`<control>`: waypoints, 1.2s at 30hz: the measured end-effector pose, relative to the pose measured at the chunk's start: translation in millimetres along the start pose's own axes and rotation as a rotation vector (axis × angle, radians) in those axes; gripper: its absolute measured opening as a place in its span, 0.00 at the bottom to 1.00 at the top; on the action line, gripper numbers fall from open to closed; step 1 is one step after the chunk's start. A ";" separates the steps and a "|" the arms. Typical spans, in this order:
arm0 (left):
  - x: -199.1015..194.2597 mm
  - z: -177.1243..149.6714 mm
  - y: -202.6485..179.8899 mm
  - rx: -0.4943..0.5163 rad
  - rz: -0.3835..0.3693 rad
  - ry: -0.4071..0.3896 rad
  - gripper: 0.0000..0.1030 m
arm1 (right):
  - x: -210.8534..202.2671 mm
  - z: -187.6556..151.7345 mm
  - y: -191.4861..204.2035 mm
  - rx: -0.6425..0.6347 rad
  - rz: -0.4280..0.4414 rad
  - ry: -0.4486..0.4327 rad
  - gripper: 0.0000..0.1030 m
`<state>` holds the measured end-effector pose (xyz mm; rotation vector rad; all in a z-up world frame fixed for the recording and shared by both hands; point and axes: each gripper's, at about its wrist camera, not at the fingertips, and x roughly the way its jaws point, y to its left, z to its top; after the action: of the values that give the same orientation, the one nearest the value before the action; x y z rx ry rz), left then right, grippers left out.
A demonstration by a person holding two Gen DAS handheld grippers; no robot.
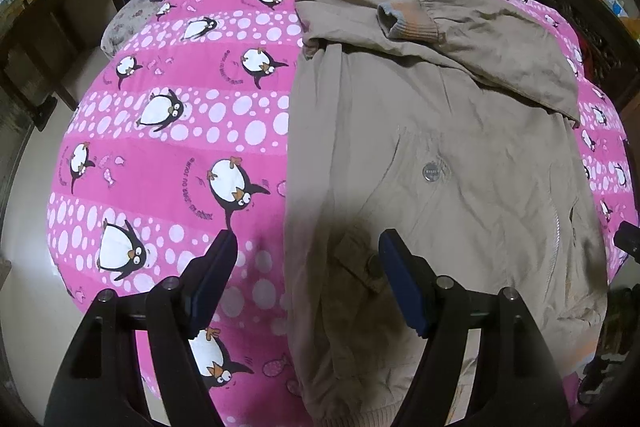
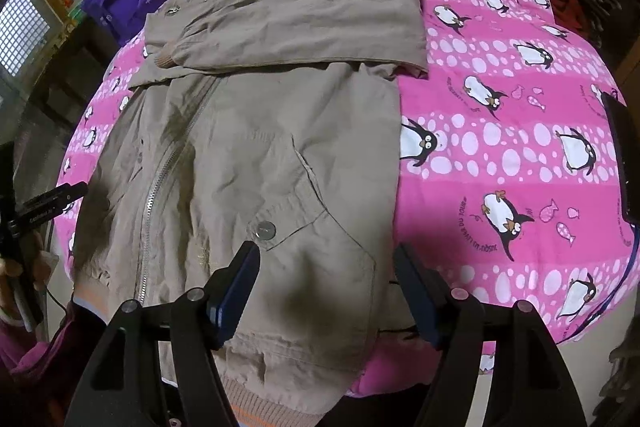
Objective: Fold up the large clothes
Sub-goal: 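Move both open tools down the jacket to the striped ribbed hem, then grasp the striped ribbed hem with both tools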
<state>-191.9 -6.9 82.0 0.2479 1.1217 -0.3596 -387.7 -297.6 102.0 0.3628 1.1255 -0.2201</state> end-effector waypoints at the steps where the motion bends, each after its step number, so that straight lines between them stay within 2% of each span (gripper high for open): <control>1: 1.3 0.1 0.2 -0.003 -0.005 0.005 0.71 | 0.7 0.1 -1.5 0.005 -0.002 0.002 0.69; 6: 3.5 2.8 -2.1 0.001 -0.029 0.020 0.71 | 0.6 3.6 -14.5 0.065 -0.001 -0.004 0.69; 11: 2.9 -1.1 3.3 -0.003 -0.059 0.041 0.71 | 0.1 -2.8 -18.2 0.035 -0.017 0.022 0.70; 21: 6.2 -31.0 30.1 -0.047 -0.132 0.148 0.71 | 5.5 -45.7 -24.6 0.044 0.168 0.135 0.70; 26: 7.3 -41.1 32.5 -0.038 -0.099 0.165 0.71 | 14.4 -64.0 -11.6 0.003 0.197 0.199 0.70; 30: 8.4 -46.1 31.6 -0.045 -0.102 0.178 0.71 | 13.3 -67.8 3.4 -0.027 0.250 0.188 0.71; 36: 8.8 -53.3 27.8 -0.033 -0.110 0.195 0.71 | 17.9 -67.7 13.3 -0.059 0.238 0.191 0.72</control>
<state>-221.5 36.9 52.2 0.1952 1.3359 -0.4202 -432.2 -258.7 62.2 0.4684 1.2616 0.0584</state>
